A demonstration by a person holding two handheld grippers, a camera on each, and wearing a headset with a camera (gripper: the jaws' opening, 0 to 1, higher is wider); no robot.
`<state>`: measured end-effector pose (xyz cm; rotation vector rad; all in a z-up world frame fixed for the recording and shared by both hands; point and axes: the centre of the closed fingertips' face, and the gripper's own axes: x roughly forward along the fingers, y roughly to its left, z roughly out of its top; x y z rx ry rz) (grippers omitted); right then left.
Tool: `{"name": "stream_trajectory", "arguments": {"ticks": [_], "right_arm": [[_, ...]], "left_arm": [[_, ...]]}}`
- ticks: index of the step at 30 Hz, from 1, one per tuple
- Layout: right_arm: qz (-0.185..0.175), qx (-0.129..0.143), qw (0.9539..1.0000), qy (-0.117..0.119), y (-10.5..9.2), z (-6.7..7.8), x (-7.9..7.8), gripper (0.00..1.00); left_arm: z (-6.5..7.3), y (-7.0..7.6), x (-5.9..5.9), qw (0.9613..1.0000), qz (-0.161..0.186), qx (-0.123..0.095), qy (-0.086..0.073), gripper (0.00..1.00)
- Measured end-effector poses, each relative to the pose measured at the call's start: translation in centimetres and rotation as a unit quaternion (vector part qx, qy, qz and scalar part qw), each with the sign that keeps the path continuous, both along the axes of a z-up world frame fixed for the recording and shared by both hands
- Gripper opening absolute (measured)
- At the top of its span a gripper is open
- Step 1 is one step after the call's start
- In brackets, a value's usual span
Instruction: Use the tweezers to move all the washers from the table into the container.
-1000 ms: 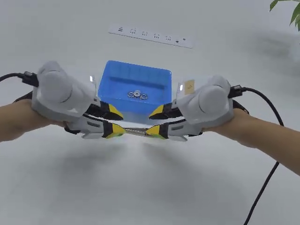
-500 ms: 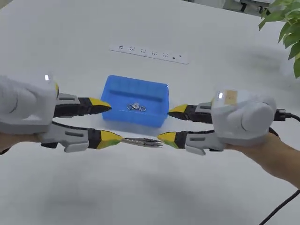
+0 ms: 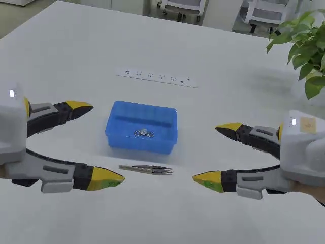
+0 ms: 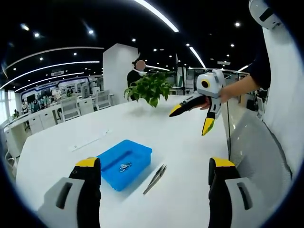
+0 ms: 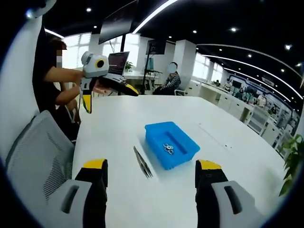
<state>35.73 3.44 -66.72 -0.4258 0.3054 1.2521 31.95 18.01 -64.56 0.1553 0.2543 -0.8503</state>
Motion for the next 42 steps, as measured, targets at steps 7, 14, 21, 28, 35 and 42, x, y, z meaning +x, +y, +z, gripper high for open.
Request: {"name": "stream_trajectory", "arguments": {"ticks": [7, 14, 21, 28, 35, 42], "right_arm": [[0.016, 0.005, 0.9998, 0.007, 0.5, 0.3, -1.8, 0.94], [0.026, -0.005, 0.9996, 0.006, 0.5, 0.2, -2.7, 1.0], [0.018, 0.001, 0.9998, 0.006, -0.1, 0.6, -2.7, 1.0], [0.0, 0.016, 0.9999, 0.007, -0.9, 1.4, -2.4, 1.0], [-0.01, 0.022, 0.9996, 0.012, -1.2, 1.5, -2.8, 0.99], [-0.01, 0.022, 0.9996, 0.012, -1.1, 1.5, -3.0, 0.99]], "left_arm": [[0.0, -0.2, -0.6, 0.9998, 0.003, 0.022, -0.001, 1.0], [0.5, -0.7, -1.1, 0.9997, 0.002, 0.023, -0.006, 1.0], [0.7, -0.8, -1.3, 0.9996, 0.004, 0.026, -0.009, 1.0], [0.8, -1.0, -1.5, 0.9995, 0.002, 0.029, -0.01, 1.0], [0.8, -1.2, -1.7, 0.9994, -0.002, 0.033, -0.011, 1.0], [0.8, -1.1, -1.9, 0.9992, -0.004, 0.038, -0.01, 1.0]]}}
